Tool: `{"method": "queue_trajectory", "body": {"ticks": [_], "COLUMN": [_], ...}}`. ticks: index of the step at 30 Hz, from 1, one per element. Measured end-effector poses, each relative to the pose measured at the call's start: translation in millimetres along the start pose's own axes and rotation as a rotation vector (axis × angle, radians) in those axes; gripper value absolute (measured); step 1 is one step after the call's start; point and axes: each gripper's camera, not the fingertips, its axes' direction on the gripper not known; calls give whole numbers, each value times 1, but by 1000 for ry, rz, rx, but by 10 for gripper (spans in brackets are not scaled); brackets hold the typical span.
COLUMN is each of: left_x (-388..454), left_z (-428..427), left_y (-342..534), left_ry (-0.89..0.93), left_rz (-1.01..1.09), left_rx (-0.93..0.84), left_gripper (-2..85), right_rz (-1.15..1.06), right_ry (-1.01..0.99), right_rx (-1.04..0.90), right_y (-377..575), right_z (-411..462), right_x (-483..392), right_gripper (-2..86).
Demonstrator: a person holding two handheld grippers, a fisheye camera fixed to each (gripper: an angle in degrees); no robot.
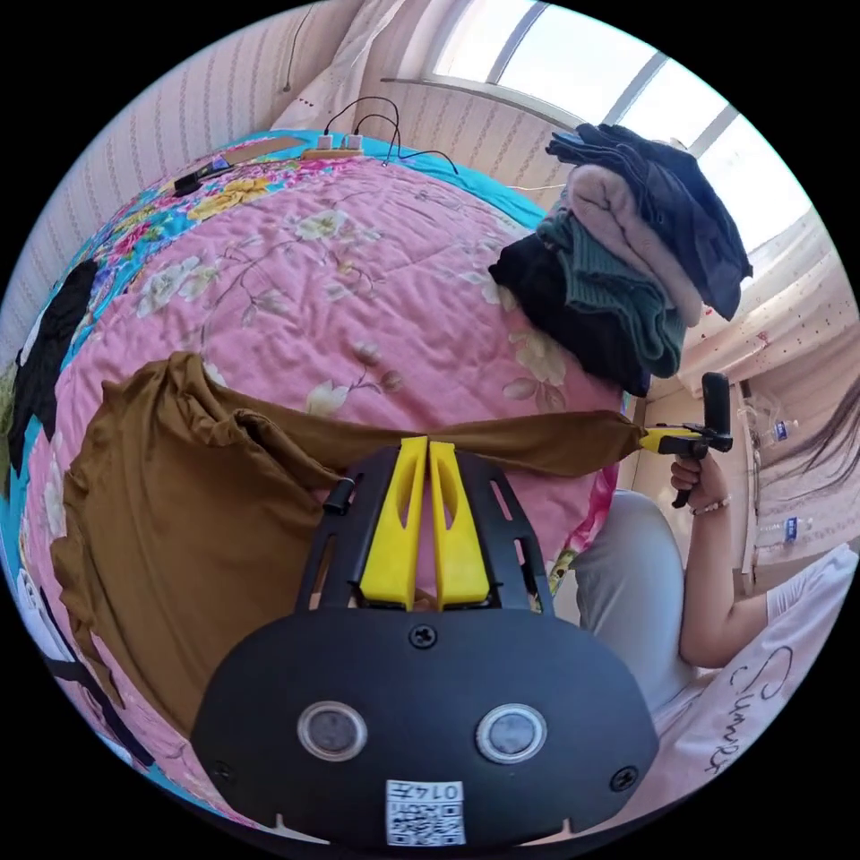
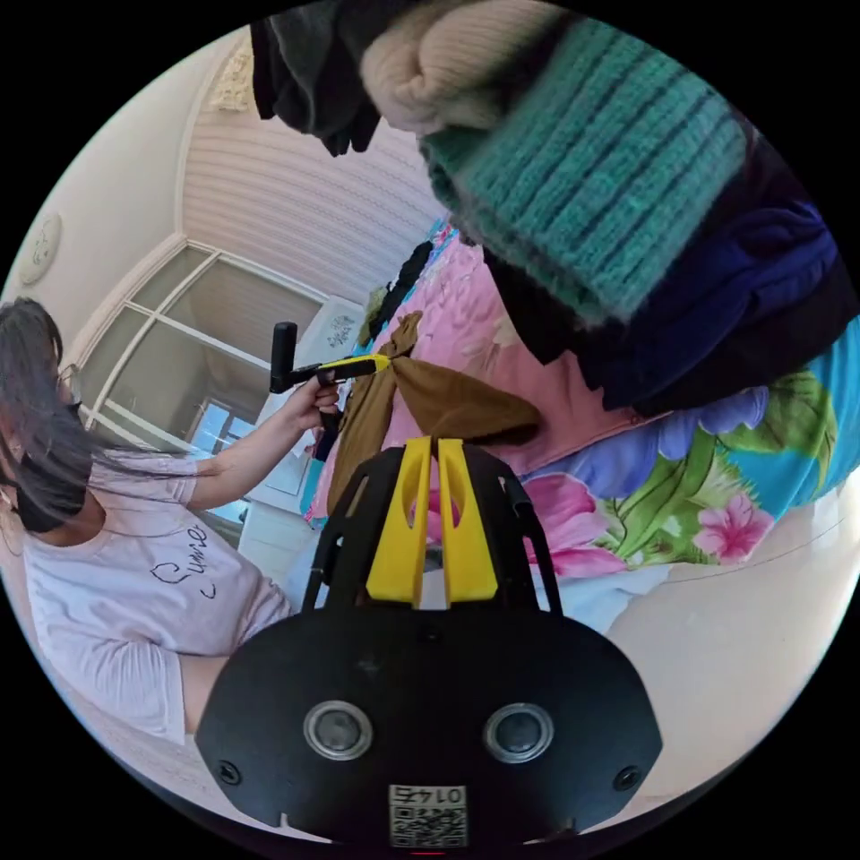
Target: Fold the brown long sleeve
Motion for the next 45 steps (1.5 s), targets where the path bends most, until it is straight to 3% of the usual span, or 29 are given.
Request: {"method": "queue_trajectory", "body": {"ticks": [3, 7, 12, 19, 24, 27, 32, 37, 45], "left_x": [2, -2, -11, 16, 91, 119, 147, 148, 142], "left_z": [-11, 4, 84, 91, 130, 153, 184, 192, 238], "left_y": [-18, -52, -95, -84, -45, -38, -39, -43, -74], "left_ry": [-13, -17, -92, -157, -11, -29, 20, 19, 32], "left_rz": [63, 73, 47, 227, 491, 565, 632, 619, 543], "left_rx": [66, 151, 35, 54, -47, -44, -95, -78, -110], "left_gripper": [-10, -10, -8, 11, 45, 54, 53, 50, 34], "right_rz": [13, 108, 258, 218, 172, 174, 154, 146, 231], "right_ry": [-125, -137, 7, 215, 204, 281, 219, 124, 133], "right_rx": [158, 279, 432, 331, 218, 150, 114, 142, 19], "right_y": [9, 13, 19, 4, -2, -7, -4, 13, 30], "right_z": [-31, -51, -66, -60, -41, -23, -9, -7, 43], "right_x": [12, 28, 46, 28, 23, 19, 16, 15, 14], "right_gripper": [7, 7, 18, 79, 103, 85, 18, 8, 5]}}
